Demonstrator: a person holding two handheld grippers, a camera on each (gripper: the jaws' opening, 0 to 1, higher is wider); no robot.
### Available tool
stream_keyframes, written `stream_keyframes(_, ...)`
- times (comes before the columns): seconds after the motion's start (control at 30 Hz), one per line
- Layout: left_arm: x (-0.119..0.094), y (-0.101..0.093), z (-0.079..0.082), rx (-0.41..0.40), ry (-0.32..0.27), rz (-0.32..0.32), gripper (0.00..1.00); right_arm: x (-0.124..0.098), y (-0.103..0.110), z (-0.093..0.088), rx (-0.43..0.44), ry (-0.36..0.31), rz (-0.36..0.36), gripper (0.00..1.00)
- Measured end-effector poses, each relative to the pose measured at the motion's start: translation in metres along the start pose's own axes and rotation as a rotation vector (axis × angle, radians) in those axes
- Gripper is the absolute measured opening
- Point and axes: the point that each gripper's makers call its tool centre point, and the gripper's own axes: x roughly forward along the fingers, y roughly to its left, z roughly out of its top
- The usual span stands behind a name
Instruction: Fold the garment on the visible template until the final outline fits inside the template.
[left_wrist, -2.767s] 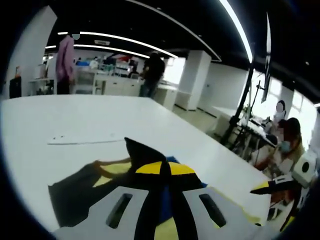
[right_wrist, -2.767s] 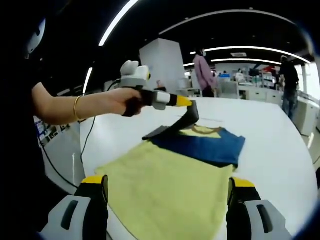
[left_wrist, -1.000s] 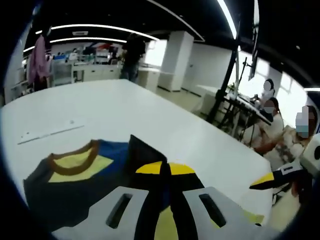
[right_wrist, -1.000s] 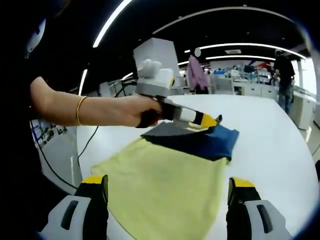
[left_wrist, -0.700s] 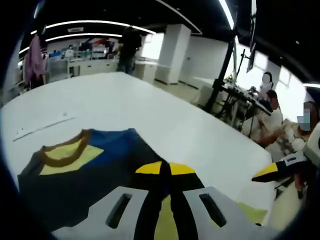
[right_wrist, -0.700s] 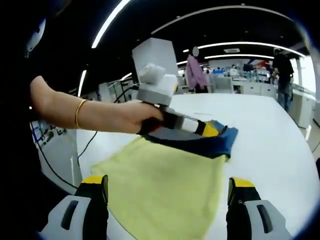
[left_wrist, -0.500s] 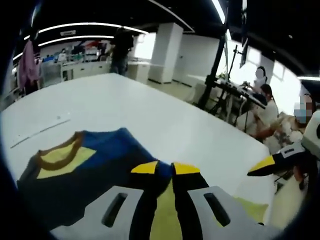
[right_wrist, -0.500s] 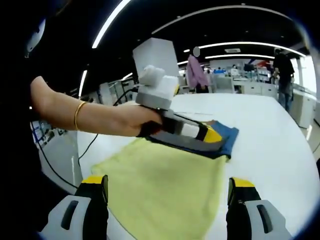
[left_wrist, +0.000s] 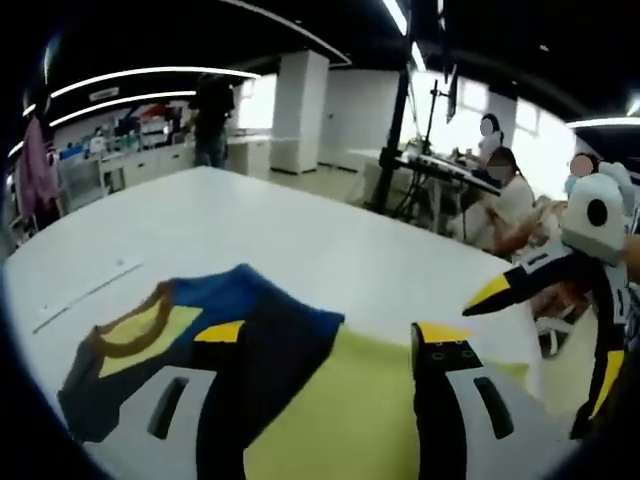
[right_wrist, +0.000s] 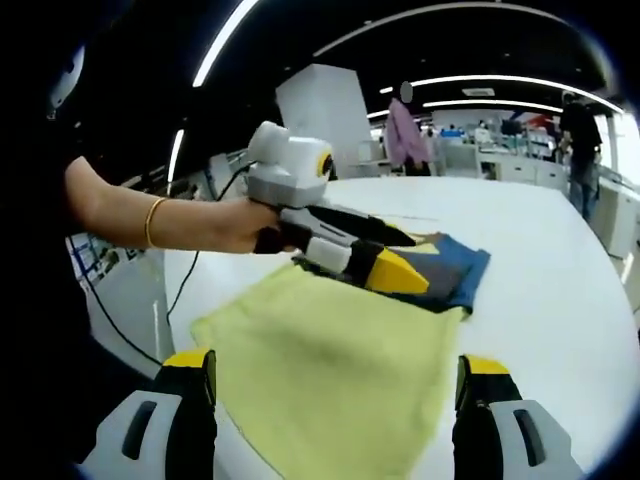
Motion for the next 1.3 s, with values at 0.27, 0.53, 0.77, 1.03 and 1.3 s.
stream_keyframes(0.27, -0.034, 0.005, -0.005, 0.016, -0.018, -0.006, 0.87, 0.001, 0.008, -0.002, -0.022, 0.027, 0.029, 0.99)
stream_keyframes(0.53, -0.061, 0.013, -0.019, -0.042, -0.021, 0.019, 0.99, 0.001, 0.012, -0.003, -0.051, 0.056, 0.049, 0.99)
stream_keyframes(0.77, -0.084, 0.010, -0.029, -0.044, -0.023, 0.015, 0.99, 0.000, 0.016, -0.003, -0.085, 0.095, 0.093, 0.99)
stream_keyframes(1.03, -0.110, -0.007, -0.045, -0.018, -0.004, -0.008, 0.99, -0.003, 0.020, -0.008, -0.138, 0.152, 0.125, 0.99)
stream_keyframes(1.3, -0.136, -0.016, -0.061, -0.010, 0.018, -0.022, 0.99, -0.006, 0.023, -0.017, -0.180, 0.197, 0.146, 0.99)
